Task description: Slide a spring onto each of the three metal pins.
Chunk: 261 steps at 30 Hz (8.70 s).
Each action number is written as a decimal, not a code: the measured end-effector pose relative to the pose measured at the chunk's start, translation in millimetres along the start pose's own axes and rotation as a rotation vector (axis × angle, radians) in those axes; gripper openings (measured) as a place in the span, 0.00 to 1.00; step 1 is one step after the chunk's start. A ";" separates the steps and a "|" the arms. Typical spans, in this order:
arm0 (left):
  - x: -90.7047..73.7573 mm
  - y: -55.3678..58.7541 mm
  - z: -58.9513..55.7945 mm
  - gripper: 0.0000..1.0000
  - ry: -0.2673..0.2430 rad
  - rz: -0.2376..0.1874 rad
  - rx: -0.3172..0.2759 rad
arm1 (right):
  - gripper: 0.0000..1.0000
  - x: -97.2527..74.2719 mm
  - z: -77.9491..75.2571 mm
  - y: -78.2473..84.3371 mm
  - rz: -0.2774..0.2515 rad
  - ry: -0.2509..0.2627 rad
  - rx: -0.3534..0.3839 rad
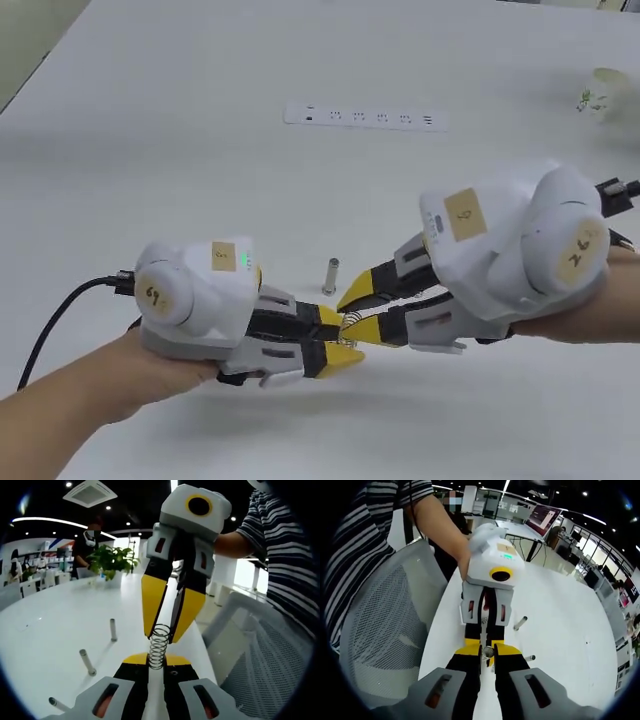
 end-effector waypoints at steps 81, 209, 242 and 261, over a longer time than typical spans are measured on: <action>-32.8 15.9 0.7 0.28 -0.091 0.030 -0.080 | 0.06 1.0 -5.3 -4.5 0.021 0.020 -0.017; -113.8 38.0 7.0 0.98 -0.372 -0.056 -0.097 | 0.06 -41.8 -95.9 103.6 0.155 0.315 0.289; -116.2 40.5 6.2 0.97 -0.384 -0.045 -0.099 | 0.06 -21.7 -90.9 116.9 0.169 0.305 0.326; -118.3 42.1 7.9 0.96 -0.388 -0.043 -0.103 | 0.07 -4.0 -84.8 135.2 0.185 0.304 0.395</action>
Point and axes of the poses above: the centre of the closed fingertips' face, and the gripper's own axes: x roughly forward along the fingers, z roughly to its left, y roughly out of its underside, the point moved 2 cm from there along -x, roughly backward along the fingers, and after that the axes turned 7 degrees about y, right-handed, at the moved point
